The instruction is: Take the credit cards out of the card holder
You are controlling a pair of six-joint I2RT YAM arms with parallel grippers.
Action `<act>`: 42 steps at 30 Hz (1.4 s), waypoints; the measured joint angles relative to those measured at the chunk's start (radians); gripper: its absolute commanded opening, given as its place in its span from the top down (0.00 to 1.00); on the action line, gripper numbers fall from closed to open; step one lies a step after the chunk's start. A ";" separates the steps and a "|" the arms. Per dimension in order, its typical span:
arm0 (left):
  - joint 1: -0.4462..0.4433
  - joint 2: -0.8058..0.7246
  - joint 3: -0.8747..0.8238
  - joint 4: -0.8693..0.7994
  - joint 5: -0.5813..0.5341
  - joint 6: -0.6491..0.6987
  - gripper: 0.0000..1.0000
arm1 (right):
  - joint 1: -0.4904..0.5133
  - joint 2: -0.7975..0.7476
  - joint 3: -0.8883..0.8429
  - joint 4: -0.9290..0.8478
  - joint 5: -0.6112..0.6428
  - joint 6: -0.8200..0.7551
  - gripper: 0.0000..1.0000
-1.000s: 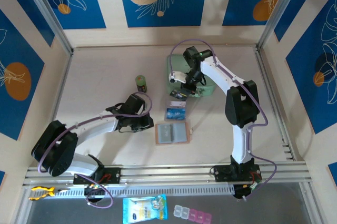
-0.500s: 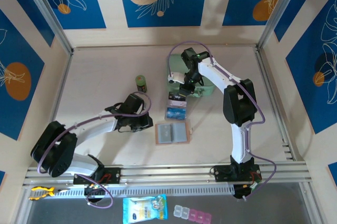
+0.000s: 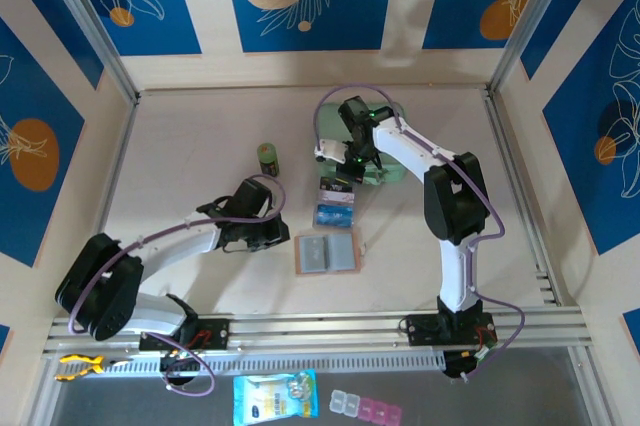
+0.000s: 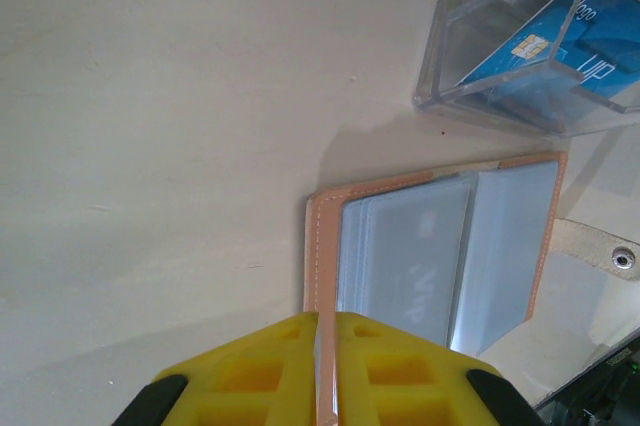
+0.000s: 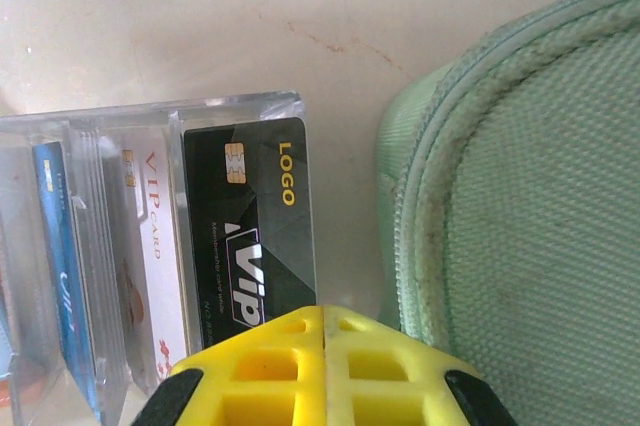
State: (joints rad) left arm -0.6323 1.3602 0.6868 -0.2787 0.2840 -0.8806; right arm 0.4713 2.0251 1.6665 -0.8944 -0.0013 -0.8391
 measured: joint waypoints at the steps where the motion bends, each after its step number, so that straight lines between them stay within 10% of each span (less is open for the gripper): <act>1: 0.000 -0.001 0.000 0.000 0.000 0.000 0.88 | 0.001 -0.005 -0.007 0.010 0.003 0.003 1.00; 30: 0.000 -0.010 -0.013 0.004 0.014 0.000 0.88 | 0.018 -0.059 -0.046 0.025 -0.042 0.046 1.00; 42: -0.005 0.055 -0.013 0.093 0.071 -0.010 0.91 | 0.054 -0.267 -0.202 0.142 -0.079 0.383 1.00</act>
State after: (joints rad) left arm -0.6369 1.4151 0.6739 -0.1856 0.3553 -0.8909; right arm 0.5251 1.7576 1.4647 -0.7525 -0.0799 -0.4557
